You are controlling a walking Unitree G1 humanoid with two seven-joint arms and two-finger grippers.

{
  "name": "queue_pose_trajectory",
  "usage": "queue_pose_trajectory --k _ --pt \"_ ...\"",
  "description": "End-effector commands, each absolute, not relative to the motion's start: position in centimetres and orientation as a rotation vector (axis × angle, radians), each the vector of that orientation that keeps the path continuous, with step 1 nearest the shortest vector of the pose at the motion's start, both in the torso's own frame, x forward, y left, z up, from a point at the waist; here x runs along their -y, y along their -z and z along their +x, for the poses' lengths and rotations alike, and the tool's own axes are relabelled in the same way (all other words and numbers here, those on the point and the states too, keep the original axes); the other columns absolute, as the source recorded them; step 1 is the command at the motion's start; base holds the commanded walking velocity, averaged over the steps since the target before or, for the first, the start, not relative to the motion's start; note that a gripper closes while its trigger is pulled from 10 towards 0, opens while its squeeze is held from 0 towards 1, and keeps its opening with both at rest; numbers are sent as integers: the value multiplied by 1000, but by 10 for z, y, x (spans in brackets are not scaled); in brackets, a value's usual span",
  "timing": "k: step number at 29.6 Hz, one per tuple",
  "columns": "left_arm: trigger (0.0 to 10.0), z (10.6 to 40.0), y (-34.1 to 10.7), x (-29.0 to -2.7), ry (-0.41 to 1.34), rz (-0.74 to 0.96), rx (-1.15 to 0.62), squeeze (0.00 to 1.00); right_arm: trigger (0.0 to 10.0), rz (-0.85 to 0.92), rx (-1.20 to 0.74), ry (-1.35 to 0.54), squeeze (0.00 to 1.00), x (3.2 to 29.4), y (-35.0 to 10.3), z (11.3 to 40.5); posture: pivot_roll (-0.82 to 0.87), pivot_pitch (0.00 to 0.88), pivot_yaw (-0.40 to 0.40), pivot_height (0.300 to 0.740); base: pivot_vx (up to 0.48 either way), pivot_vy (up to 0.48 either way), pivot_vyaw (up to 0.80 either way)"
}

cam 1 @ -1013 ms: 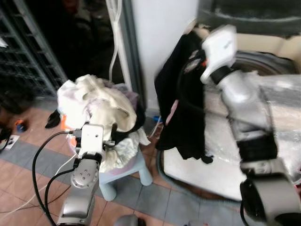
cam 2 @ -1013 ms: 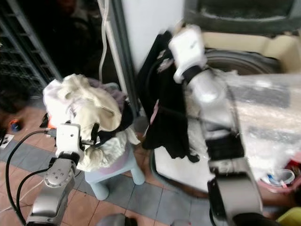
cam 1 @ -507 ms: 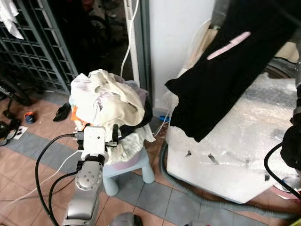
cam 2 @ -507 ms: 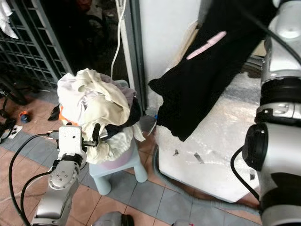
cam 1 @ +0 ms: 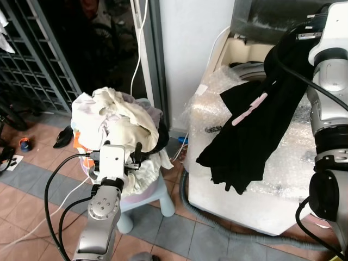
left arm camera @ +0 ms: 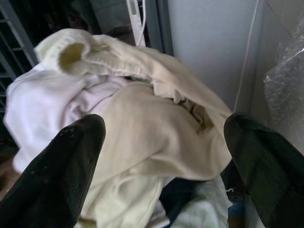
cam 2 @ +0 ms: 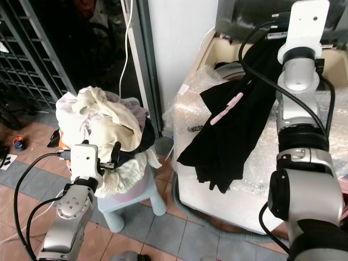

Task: Clothes washing

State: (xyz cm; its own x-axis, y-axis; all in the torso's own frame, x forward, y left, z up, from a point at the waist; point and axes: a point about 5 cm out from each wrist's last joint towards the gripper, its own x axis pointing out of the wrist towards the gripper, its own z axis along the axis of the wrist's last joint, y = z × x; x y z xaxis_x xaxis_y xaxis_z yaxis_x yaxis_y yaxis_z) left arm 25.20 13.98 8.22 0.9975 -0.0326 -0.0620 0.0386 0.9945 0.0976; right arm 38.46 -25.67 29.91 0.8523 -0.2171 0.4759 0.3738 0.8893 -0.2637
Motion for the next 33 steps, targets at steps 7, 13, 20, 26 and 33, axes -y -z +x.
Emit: queue_pose_trajectory --k 7,13,20,26,33 --pt "10000 251 -82 -141 38 104 -55 0 10000 -344 601 118 0 223 -350 393 -59 0 71 740 356 0 0" --pt "10000 251 -82 -141 38 108 -59 0 10000 -414 720 137 0 218 -389 388 -51 0 64 740 337 0 0" --pt "10000 249 -81 -139 29 98 -61 0 10000 -444 804 305 0 239 -424 376 -41 0 53 740 38 0 0" --pt "10000 248 -80 -140 23 95 -70 0 10000 -414 454 280 0 253 -338 399 -40 0 52 740 0 0 0" --pt "10000 248 -80 -140 32 99 -80 0 10000 -291 73 166 1000 254 -234 399 -51 0 65 740 0 0 0"
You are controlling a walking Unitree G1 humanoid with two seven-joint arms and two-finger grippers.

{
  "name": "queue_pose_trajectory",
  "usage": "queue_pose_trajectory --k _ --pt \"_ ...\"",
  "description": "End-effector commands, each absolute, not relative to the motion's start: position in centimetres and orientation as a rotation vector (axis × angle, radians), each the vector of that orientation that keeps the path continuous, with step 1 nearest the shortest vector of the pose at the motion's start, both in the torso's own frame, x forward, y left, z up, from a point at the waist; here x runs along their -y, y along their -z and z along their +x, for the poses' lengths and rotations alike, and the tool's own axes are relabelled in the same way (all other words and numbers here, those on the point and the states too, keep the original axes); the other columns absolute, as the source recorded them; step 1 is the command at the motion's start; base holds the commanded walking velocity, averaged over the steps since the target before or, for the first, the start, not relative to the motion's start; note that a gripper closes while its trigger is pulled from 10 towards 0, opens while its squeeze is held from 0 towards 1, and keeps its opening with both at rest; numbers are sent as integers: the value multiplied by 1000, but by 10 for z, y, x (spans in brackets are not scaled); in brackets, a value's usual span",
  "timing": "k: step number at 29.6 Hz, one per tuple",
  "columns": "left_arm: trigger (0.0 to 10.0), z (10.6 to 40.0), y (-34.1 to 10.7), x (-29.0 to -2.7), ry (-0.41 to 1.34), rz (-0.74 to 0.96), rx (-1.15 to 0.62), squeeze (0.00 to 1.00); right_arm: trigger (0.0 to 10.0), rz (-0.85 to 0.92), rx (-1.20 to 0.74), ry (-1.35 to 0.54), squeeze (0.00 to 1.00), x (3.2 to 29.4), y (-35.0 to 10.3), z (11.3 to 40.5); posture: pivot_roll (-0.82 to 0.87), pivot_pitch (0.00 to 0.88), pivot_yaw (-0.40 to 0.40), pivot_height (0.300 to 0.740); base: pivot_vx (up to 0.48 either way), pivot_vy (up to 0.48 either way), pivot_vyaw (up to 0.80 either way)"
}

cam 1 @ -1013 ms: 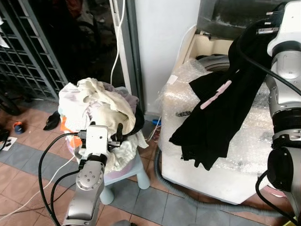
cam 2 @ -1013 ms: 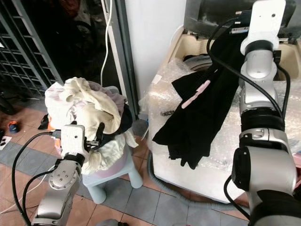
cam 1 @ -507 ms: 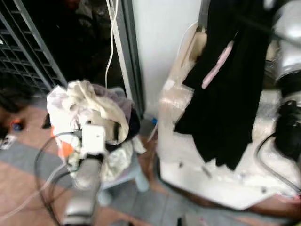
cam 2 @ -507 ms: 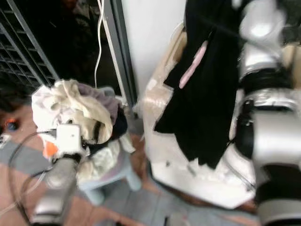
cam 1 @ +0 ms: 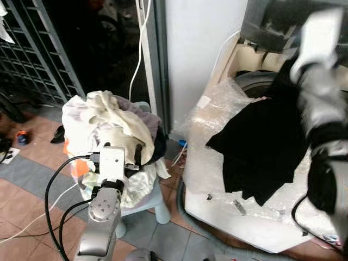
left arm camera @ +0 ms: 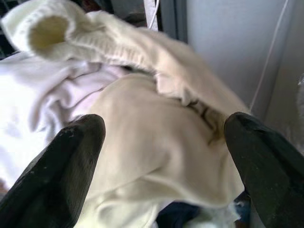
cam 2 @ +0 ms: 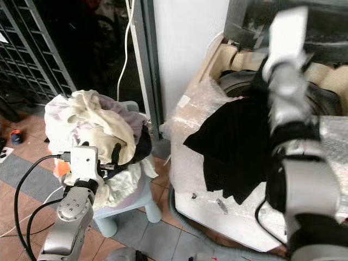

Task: Clothes washing

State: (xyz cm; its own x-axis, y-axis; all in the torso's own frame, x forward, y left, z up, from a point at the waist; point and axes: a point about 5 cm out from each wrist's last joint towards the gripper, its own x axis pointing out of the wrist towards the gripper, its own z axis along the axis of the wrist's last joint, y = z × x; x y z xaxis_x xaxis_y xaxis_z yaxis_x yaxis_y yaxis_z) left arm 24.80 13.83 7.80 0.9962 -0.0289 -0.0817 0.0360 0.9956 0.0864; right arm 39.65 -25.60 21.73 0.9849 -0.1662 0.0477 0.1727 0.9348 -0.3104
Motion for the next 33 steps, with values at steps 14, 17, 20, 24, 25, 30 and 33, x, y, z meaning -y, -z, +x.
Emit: queue_pose_trajectory --k 14,17,20,24,25,30,33 --pt "10000 247 -78 -142 40 104 -92 0 10000 -300 198 -354 1000 253 -209 324 -67 0 68 740 0 0 0" --pt "10000 246 -78 -143 40 104 -96 0 10000 -358 159 -374 1000 264 -196 303 -80 0 76 740 0 0 0" --pt "10000 246 -77 -141 60 101 -103 0 10000 -461 83 -468 1000 263 -174 279 -80 0 76 740 0 0 0" --pt "10000 247 -77 -140 71 100 -104 0 10000 -499 -7 -520 1000 264 -150 266 -92 0 85 740 0 0 0" --pt "10000 247 -77 -139 73 99 -104 0 10000 -517 -55 -518 1000 266 -138 262 -90 0 84 740 0 0 0" --pt "10000 246 -76 -140 71 98 -108 0 0 -602 -187 -495 71 269 -115 261 -83 0 81 740 0 0 0" --pt "10000 244 -76 -140 71 98 -111 0 0 -637 -183 -440 0 259 -112 274 -76 0 76 740 0 0 0"
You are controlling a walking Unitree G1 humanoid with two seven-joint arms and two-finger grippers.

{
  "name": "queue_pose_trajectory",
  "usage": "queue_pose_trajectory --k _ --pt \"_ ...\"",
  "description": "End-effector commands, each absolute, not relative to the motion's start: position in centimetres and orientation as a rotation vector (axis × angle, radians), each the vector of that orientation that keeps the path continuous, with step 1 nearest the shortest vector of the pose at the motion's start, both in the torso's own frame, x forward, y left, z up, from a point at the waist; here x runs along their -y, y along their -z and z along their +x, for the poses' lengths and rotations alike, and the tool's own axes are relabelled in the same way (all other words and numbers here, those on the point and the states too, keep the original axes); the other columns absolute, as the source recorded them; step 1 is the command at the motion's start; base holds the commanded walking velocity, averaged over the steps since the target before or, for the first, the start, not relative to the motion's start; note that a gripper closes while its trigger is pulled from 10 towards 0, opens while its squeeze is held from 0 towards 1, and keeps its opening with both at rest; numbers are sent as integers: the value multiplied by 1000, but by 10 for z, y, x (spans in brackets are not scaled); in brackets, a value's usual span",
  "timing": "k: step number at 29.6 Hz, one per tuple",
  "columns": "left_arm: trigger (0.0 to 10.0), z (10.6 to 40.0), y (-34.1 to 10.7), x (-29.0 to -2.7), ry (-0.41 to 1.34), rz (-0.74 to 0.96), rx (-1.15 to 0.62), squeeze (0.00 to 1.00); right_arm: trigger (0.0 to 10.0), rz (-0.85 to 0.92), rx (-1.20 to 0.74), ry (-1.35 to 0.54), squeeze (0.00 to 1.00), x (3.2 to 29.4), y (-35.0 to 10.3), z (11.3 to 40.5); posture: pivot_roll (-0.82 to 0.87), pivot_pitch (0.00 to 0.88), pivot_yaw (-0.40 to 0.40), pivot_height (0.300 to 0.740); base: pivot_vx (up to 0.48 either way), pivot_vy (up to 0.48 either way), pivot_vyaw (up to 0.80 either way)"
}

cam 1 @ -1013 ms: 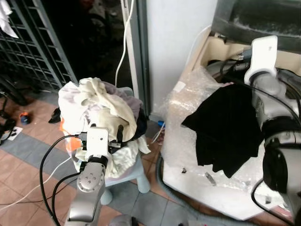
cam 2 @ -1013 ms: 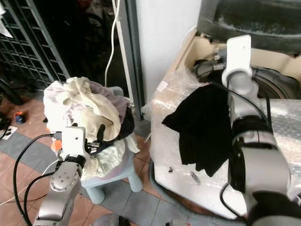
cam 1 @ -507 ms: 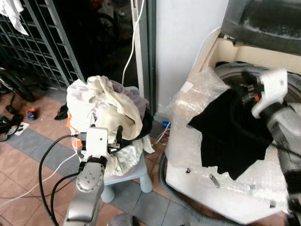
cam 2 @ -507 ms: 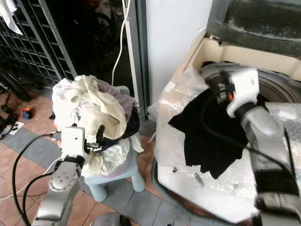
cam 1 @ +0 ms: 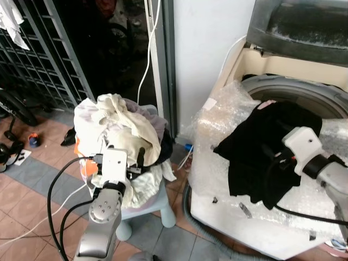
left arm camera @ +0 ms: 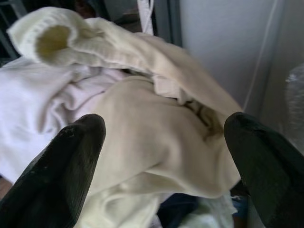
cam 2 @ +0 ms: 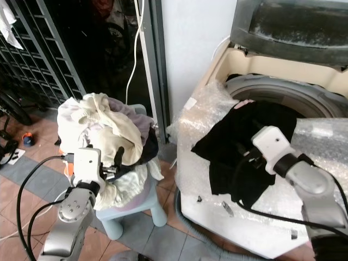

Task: Clothes washing

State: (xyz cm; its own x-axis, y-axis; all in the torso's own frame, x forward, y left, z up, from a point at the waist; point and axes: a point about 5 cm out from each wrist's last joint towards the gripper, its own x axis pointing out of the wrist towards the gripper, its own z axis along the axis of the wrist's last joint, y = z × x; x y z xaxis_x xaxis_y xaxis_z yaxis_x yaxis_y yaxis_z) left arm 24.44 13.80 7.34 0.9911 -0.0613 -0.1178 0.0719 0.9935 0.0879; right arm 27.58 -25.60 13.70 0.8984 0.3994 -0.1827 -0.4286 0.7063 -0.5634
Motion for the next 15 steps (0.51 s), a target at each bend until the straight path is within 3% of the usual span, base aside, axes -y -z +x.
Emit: queue_pose_trajectory --k 1,15 --pt "10000 244 -76 -139 71 99 -111 0 0 -633 -165 -418 0 256 -115 278 -73 0 75 740 0 0 0" --pt "10000 240 -76 -138 61 80 -132 0 0 -416 -183 -287 0 246 -120 302 -65 0 58 740 0 0 0"
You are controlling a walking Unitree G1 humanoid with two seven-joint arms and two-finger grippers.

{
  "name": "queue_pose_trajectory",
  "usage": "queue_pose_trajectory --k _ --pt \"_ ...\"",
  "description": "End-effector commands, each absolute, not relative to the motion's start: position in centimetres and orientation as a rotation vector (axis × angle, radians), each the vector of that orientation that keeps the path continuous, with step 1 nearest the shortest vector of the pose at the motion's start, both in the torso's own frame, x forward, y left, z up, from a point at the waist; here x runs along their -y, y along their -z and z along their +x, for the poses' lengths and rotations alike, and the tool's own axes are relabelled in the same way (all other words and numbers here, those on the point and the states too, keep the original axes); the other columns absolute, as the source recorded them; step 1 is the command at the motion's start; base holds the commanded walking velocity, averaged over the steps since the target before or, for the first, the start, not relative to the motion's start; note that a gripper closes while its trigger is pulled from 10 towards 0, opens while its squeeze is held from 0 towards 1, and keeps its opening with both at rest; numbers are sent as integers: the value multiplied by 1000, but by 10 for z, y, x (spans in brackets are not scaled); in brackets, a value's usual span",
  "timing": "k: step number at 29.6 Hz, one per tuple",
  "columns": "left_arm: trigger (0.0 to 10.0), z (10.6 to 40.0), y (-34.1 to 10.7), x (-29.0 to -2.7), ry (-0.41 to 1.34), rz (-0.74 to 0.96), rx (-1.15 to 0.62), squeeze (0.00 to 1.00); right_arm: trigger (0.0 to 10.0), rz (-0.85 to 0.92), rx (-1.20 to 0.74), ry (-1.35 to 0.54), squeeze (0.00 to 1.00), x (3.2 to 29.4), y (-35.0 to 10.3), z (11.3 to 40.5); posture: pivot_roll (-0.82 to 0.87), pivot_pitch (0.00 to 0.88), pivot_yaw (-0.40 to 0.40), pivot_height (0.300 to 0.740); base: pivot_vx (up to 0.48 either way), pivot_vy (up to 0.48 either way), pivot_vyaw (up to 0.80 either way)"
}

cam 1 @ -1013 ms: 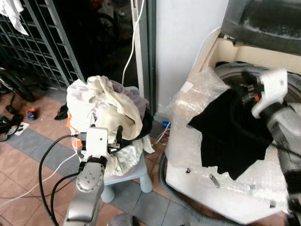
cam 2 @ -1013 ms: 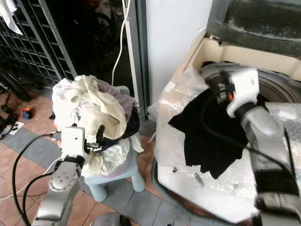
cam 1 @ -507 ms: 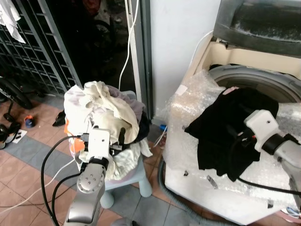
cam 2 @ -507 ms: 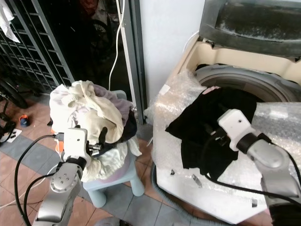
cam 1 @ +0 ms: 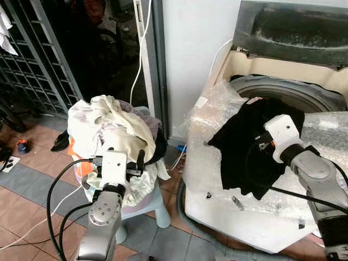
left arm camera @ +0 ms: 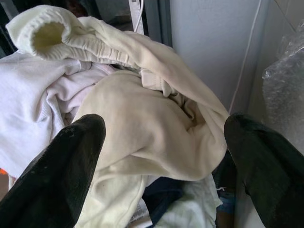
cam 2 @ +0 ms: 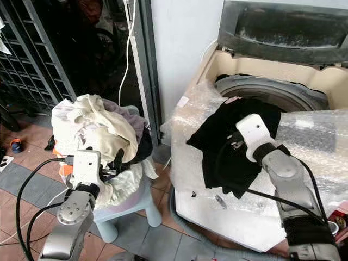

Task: Clothes washing

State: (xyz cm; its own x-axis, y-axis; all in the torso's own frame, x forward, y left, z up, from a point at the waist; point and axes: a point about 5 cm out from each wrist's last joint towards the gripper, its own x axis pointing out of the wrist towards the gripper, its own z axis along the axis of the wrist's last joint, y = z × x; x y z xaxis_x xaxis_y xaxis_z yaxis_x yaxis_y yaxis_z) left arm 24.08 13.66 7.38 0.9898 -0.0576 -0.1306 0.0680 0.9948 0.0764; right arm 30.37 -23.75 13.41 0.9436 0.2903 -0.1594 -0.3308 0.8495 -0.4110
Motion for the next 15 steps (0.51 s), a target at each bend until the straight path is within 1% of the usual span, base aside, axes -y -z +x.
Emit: queue_pose_trajectory --k 1,5,11,12,15 --pt "10000 240 -75 -138 59 78 -135 0 0 -417 -180 -286 0 246 -121 303 -66 0 58 740 0 0 0" --pt "10000 239 -74 -138 54 68 -144 0 0 -414 -172 -279 0 246 -129 310 -67 0 54 740 0 0 0" --pt "10000 239 -75 -137 58 64 -147 0 0 -401 -115 -224 0 253 -151 325 -67 0 47 740 0 0 0" --pt "10000 239 -75 -137 56 61 -149 0 0 -400 -51 -160 0 260 -170 334 -70 0 46 740 0 0 0" --pt "10000 238 -74 -137 55 57 -153 0 0 -402 62 -49 0 268 -200 345 -71 0 47 740 0 0 0"
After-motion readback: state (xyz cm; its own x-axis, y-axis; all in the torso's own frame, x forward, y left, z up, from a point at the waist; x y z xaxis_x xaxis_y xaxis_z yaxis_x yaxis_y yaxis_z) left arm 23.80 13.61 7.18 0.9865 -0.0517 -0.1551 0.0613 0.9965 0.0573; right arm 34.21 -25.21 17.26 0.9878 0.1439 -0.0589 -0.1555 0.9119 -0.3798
